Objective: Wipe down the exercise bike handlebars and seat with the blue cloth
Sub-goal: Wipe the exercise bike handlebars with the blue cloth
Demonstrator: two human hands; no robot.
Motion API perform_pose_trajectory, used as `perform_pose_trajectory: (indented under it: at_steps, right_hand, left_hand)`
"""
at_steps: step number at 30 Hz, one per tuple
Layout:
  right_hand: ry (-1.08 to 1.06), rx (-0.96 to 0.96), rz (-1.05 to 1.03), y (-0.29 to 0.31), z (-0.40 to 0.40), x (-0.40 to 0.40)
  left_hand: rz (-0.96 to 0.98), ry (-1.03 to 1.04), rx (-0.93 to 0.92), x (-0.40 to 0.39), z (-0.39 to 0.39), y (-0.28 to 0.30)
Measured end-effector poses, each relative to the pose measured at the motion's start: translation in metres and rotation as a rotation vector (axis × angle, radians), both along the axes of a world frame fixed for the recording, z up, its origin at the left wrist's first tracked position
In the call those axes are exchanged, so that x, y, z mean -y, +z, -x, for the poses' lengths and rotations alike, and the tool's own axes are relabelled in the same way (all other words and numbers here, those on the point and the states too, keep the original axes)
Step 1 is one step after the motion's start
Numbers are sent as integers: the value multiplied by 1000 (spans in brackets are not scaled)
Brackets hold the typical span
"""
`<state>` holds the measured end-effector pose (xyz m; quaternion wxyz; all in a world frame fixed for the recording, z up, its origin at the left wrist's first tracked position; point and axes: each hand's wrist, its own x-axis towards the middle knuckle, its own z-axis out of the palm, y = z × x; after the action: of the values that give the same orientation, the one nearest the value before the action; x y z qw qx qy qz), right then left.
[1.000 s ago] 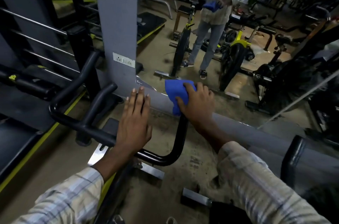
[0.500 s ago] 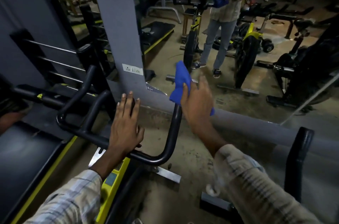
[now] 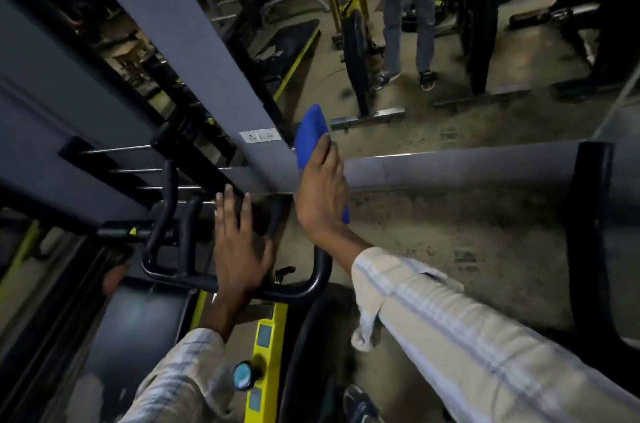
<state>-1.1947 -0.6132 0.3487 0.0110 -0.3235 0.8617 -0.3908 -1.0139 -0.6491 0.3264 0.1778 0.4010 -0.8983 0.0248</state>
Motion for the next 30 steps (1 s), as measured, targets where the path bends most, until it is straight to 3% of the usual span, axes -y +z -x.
perform_pose_trajectory:
  at_steps: [4, 10, 14, 18, 30]
  right_hand:
    - [-34, -60, 17, -13, -17, -15]
    - [-59, 46, -37, -33, -63, -57]
    - [-90, 130, -77, -14, -40, -40]
    - [44, 186, -13, -5, -9, -27]
    - [-12, 484, 133, -35, -49, -60]
  left_hand:
    - [16, 10, 22, -2, 2, -1]
    - [24, 7, 44, -3, 3, 0]
    - [31, 25, 74, -4, 3, -1]
    - [50, 25, 74, -2, 3, -2]
    - [42, 9, 40, -1, 3, -5]
